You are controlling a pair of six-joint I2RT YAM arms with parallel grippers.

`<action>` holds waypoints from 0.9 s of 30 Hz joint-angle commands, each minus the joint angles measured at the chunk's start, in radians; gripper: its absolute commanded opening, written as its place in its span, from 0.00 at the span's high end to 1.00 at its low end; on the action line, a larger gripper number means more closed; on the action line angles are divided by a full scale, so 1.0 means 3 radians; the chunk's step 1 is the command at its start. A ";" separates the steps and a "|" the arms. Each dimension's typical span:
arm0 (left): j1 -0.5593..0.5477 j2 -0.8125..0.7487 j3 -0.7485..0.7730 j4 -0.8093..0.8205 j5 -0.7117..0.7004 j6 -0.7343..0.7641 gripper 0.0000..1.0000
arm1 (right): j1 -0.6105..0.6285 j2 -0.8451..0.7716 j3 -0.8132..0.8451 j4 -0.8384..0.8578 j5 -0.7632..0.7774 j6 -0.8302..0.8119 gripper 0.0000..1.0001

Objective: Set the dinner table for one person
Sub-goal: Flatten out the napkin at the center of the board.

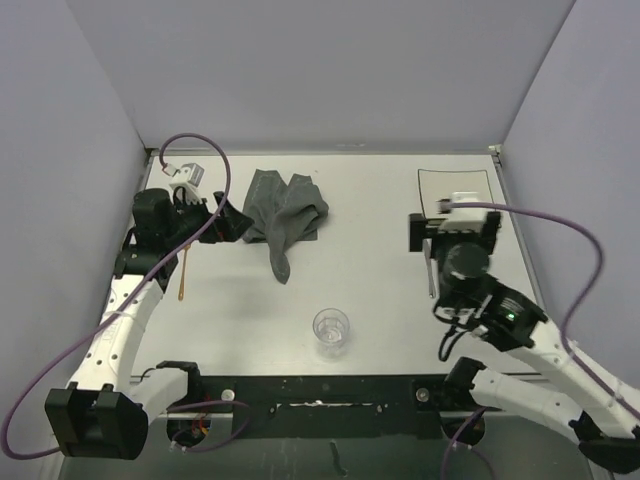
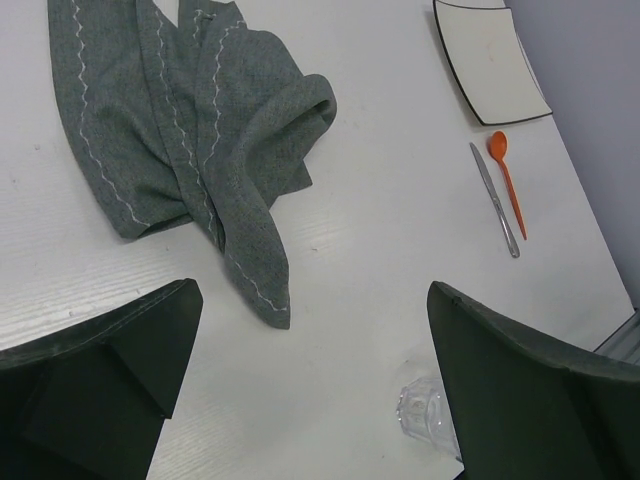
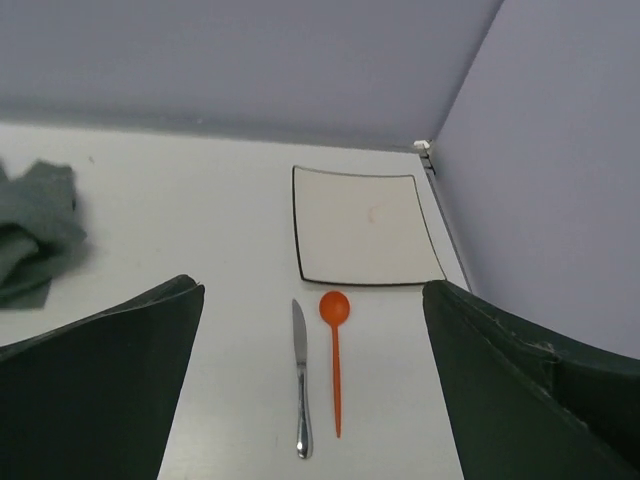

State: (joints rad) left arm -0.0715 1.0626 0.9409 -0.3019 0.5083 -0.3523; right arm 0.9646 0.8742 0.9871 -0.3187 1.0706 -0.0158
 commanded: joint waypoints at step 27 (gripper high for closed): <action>-0.0035 0.0120 0.0215 -0.0318 -0.0714 0.0029 0.05 | -0.1406 0.2260 0.1647 -0.0787 -0.5065 0.1212 0.14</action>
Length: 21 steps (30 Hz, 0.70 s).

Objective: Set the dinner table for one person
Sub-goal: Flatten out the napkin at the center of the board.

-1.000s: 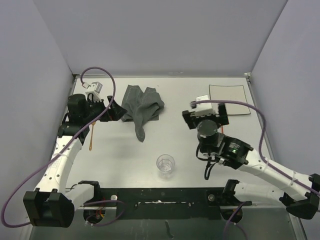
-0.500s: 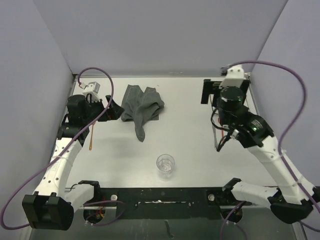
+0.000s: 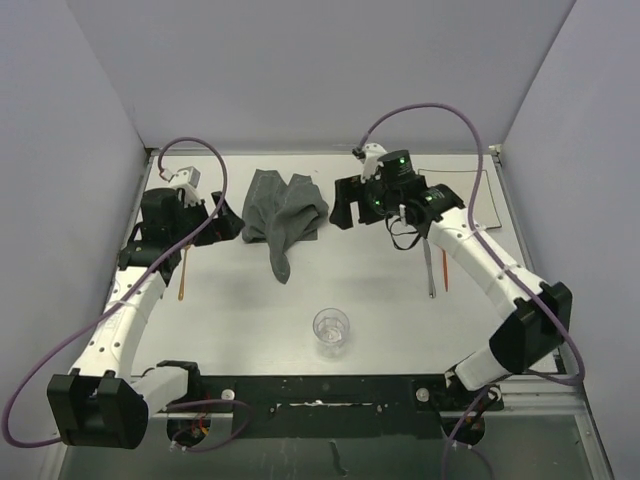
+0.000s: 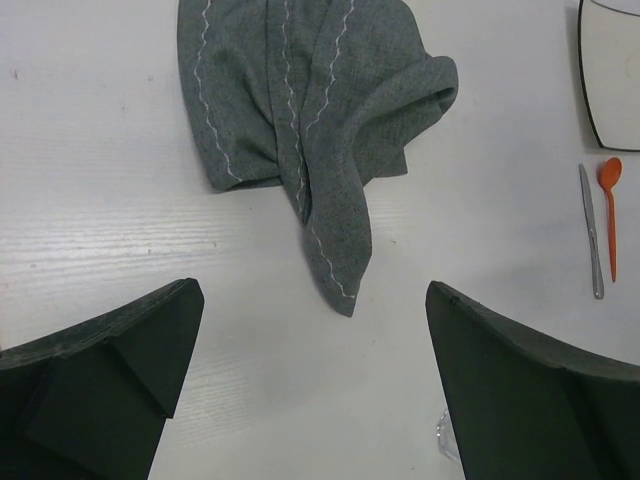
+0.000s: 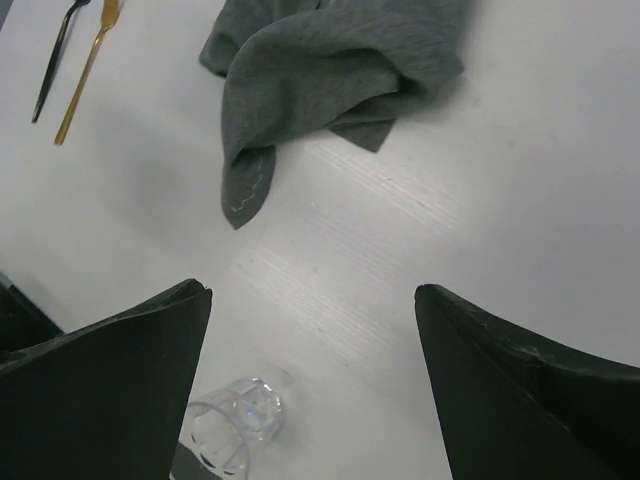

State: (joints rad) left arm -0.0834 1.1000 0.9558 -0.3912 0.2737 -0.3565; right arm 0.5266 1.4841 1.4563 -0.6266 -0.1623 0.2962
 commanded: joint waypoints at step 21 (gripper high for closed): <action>-0.0008 -0.0021 0.0158 -0.0110 -0.0018 0.0109 0.03 | 0.1021 0.1943 0.1119 -0.0197 -0.0238 0.0153 0.30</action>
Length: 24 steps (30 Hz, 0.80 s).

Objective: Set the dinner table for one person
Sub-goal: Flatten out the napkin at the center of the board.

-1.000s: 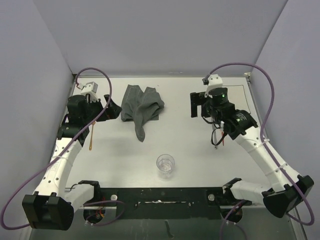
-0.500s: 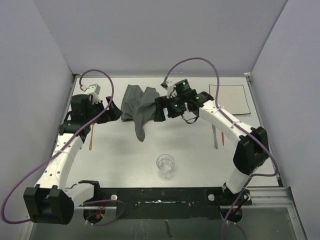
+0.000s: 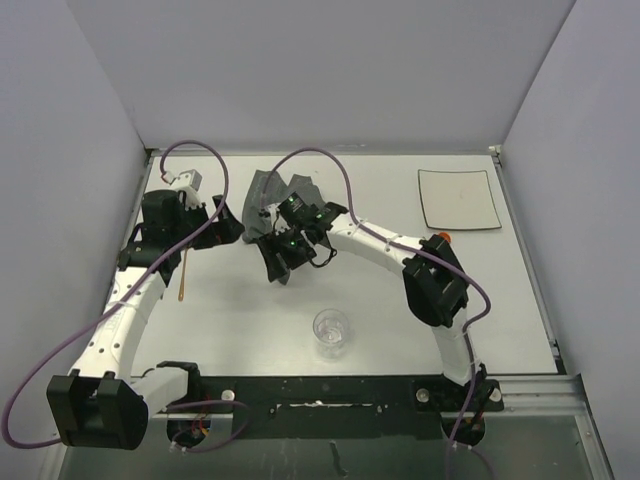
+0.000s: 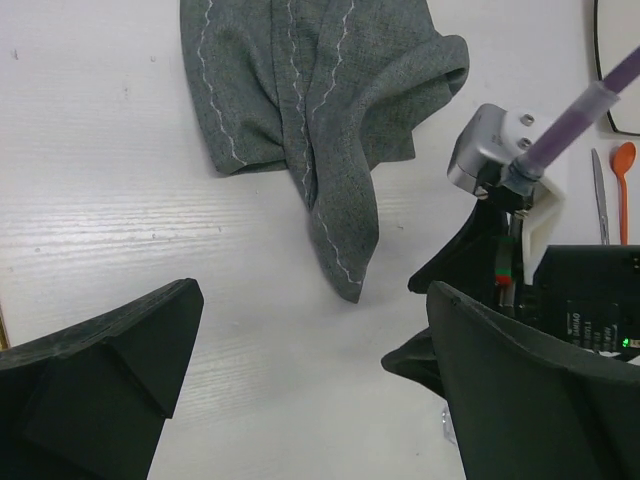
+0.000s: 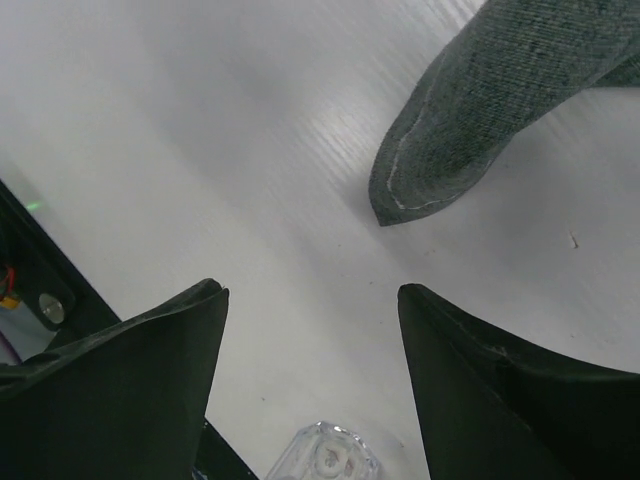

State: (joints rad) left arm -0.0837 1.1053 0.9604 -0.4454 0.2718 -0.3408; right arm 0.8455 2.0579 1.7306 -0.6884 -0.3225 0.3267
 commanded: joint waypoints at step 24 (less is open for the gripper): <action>-0.0012 0.0022 0.0151 0.0078 0.0012 0.0057 0.03 | -0.0068 0.0837 0.0995 -0.0141 0.0558 0.0139 0.53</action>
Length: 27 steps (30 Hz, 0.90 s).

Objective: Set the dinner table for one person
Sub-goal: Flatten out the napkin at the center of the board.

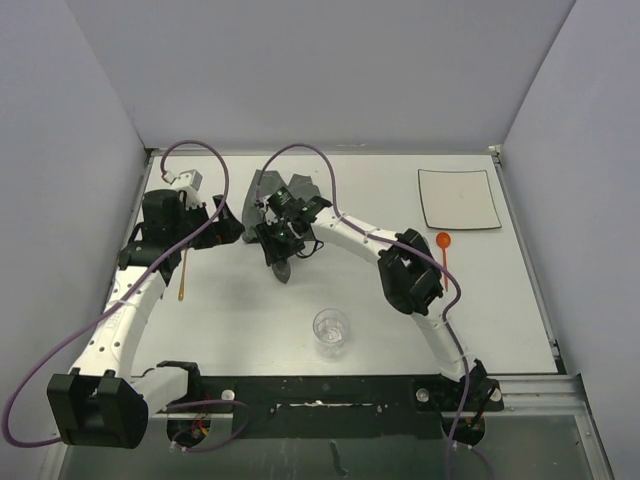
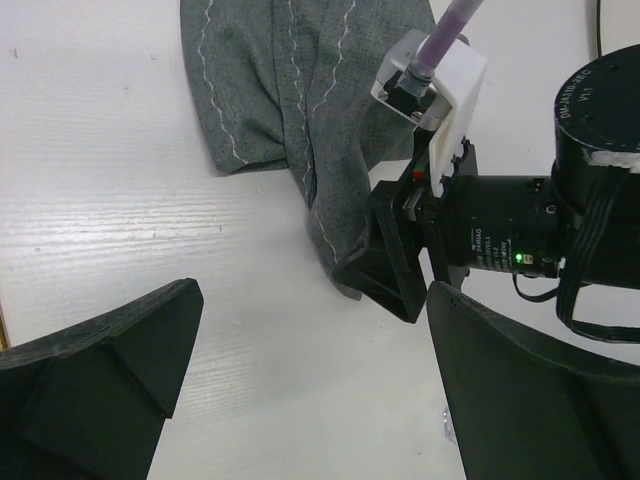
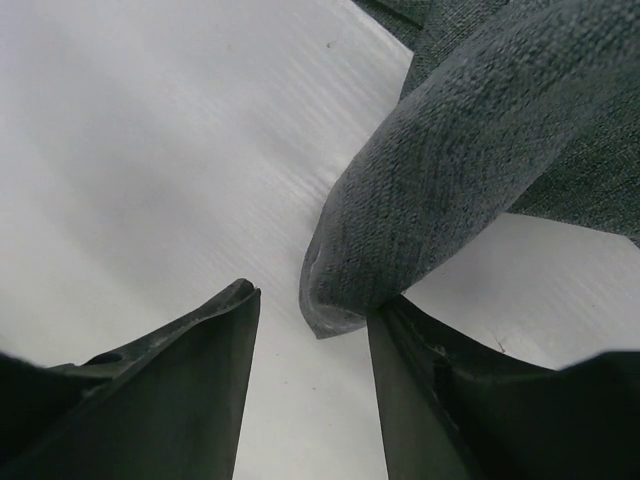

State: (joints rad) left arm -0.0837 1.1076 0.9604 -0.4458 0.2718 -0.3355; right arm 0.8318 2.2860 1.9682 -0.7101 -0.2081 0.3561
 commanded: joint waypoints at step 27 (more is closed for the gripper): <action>-0.0033 0.0085 0.0163 0.0055 0.0023 0.0040 0.03 | -0.0271 -0.0477 0.0389 -0.0253 0.0146 0.0139 1.00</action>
State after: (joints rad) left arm -0.0902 1.1290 0.9604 -0.4458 0.2722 -0.3325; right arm 0.7773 2.2829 2.0125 -0.7959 -0.1493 0.3832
